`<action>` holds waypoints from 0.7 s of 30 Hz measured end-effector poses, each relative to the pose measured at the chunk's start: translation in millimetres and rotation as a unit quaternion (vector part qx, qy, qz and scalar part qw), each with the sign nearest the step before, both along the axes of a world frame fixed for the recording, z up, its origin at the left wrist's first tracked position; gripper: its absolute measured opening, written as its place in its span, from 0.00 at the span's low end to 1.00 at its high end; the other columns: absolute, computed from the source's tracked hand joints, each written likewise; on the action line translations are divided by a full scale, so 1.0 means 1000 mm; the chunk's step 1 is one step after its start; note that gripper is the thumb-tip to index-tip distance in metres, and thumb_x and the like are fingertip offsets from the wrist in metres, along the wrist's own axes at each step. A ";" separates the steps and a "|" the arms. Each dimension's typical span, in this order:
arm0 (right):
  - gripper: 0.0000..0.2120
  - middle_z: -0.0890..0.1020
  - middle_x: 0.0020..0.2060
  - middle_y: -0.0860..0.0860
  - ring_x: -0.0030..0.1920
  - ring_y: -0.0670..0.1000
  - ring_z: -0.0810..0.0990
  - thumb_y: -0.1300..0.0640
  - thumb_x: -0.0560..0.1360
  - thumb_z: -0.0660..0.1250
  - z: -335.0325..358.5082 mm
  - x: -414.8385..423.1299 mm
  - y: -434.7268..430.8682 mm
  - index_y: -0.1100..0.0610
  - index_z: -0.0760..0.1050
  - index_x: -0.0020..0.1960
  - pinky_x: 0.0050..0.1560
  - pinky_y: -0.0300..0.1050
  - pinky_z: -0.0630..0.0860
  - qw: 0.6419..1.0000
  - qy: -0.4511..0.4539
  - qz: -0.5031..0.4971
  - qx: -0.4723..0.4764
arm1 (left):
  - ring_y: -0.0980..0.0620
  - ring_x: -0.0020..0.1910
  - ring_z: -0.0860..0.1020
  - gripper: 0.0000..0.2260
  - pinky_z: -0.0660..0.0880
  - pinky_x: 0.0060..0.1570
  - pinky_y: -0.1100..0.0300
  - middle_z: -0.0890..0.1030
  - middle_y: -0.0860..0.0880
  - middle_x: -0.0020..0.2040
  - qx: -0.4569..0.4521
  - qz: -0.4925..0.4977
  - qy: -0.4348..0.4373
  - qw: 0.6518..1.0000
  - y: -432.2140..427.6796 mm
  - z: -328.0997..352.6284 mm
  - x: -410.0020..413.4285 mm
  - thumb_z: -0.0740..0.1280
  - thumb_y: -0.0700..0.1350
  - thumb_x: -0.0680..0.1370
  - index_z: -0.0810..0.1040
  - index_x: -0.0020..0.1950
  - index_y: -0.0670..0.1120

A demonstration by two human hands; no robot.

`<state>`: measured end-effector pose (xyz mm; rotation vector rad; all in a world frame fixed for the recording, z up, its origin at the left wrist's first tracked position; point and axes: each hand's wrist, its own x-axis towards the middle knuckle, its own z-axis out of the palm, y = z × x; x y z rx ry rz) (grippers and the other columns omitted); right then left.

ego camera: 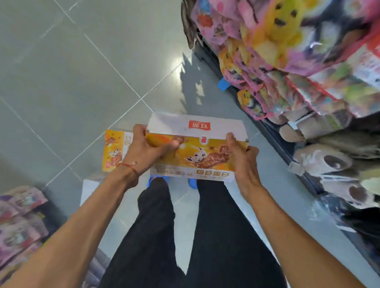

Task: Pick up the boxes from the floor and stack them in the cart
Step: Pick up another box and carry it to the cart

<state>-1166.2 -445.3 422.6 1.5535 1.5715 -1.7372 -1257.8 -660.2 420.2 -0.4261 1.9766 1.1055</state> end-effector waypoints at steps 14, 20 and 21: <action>0.23 0.85 0.59 0.52 0.53 0.49 0.86 0.50 0.78 0.71 0.140 0.073 -0.096 0.49 0.69 0.70 0.57 0.54 0.82 0.948 0.126 -0.290 0.041 | 0.46 0.54 0.82 0.31 0.76 0.62 0.43 0.82 0.50 0.58 0.084 -0.169 0.043 0.981 -0.009 0.142 -0.021 0.69 0.70 0.67 0.63 0.66 0.66; 0.29 0.85 0.58 0.51 0.57 0.50 0.85 0.47 0.70 0.71 0.179 0.109 -0.125 0.49 0.73 0.70 0.54 0.48 0.79 0.922 0.172 -0.336 0.089 | 0.51 0.55 0.83 0.27 0.77 0.62 0.49 0.84 0.56 0.56 0.157 -0.250 0.041 0.955 -0.003 0.181 -0.012 0.71 0.60 0.69 0.72 0.68 0.65; 0.28 0.86 0.57 0.49 0.55 0.48 0.85 0.49 0.70 0.71 0.185 0.117 -0.128 0.49 0.74 0.70 0.51 0.44 0.79 0.917 0.179 -0.344 0.098 | 0.52 0.55 0.83 0.27 0.78 0.60 0.52 0.84 0.56 0.56 0.169 -0.251 0.033 0.953 -0.002 0.187 -0.006 0.72 0.58 0.70 0.73 0.68 0.64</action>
